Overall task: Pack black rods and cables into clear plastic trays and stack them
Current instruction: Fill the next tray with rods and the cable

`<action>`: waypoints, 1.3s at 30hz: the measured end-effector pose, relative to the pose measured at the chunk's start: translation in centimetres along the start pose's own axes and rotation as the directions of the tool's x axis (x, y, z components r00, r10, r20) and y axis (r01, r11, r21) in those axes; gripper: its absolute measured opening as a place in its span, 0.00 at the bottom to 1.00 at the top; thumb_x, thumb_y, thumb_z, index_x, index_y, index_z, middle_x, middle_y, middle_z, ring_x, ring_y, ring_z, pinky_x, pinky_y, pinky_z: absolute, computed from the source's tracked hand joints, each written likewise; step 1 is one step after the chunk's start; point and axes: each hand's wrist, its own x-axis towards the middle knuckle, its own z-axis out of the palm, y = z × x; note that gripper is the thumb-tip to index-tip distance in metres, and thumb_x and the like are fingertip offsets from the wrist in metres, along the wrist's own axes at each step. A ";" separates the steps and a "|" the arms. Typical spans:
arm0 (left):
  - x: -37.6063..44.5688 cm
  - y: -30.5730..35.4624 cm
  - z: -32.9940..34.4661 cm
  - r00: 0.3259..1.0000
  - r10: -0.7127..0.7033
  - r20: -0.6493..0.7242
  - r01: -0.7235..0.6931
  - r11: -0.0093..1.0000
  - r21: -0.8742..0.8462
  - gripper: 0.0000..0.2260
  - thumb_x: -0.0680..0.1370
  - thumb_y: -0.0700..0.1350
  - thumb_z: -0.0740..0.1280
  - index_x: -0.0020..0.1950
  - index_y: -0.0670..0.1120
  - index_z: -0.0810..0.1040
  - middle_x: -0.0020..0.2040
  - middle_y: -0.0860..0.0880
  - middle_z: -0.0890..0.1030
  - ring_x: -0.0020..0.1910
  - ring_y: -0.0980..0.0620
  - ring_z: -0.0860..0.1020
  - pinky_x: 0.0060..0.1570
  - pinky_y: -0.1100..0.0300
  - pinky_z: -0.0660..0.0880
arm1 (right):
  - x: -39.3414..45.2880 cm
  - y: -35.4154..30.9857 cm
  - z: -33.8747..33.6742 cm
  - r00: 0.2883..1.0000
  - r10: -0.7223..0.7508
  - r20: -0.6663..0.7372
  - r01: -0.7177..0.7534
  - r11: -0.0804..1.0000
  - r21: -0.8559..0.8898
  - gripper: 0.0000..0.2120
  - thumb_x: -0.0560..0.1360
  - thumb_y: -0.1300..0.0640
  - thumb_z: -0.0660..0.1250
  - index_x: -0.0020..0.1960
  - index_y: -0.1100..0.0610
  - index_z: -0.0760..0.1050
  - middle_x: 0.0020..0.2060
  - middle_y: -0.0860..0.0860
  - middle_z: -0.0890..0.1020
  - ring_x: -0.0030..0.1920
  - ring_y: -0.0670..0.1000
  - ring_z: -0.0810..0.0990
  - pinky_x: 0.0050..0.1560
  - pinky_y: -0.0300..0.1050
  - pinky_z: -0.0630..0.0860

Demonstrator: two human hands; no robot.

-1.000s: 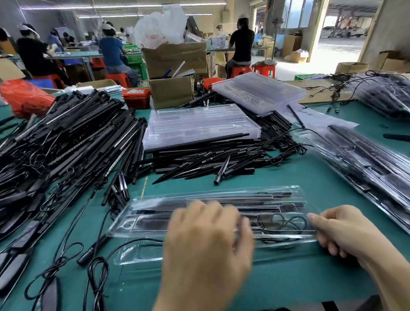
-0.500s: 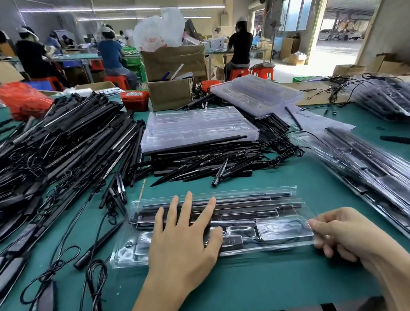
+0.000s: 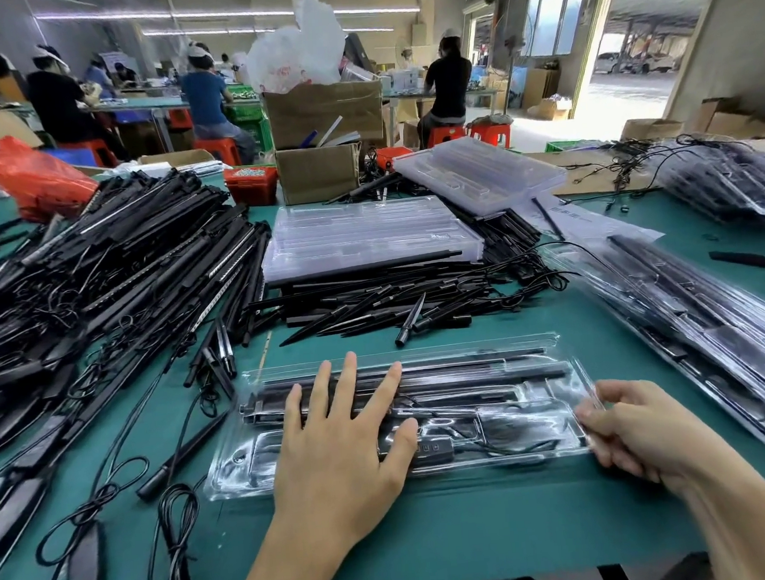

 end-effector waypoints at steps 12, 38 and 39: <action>0.4 -0.1 0.4 1.000 0.000 -0.020 0.000 1.000 -0.016 0.31 0.74 0.70 0.32 0.77 0.70 0.37 0.83 0.54 0.43 0.81 0.51 0.39 0.77 0.47 0.37 | -0.1 0.0 0.1 1.000 -0.013 -0.009 0.012 1.000 -0.010 0.13 0.82 0.65 0.61 0.38 0.64 0.69 0.22 0.57 0.75 0.16 0.47 0.64 0.17 0.32 0.55; 0.5 -0.1 -0.2 0.998 -0.061 -0.017 0.059 0.993 -0.102 0.32 0.76 0.66 0.38 0.79 0.58 0.53 0.82 0.57 0.49 0.80 0.56 0.43 0.78 0.50 0.39 | 0.5 -1.4 0.3 0.995 0.028 -0.092 -0.063 0.913 -0.403 0.12 0.80 0.59 0.64 0.38 0.60 0.71 0.24 0.54 0.81 0.17 0.50 0.66 0.21 0.36 0.64; 0.4 -0.1 -0.2 0.998 -0.059 -0.009 0.058 0.993 -0.104 0.31 0.76 0.64 0.39 0.79 0.58 0.53 0.82 0.57 0.49 0.80 0.56 0.42 0.78 0.50 0.38 | 0.4 -1.6 0.3 0.991 0.033 -0.132 -0.091 0.884 -0.459 0.11 0.78 0.56 0.66 0.39 0.58 0.71 0.27 0.53 0.83 0.20 0.50 0.70 0.26 0.37 0.68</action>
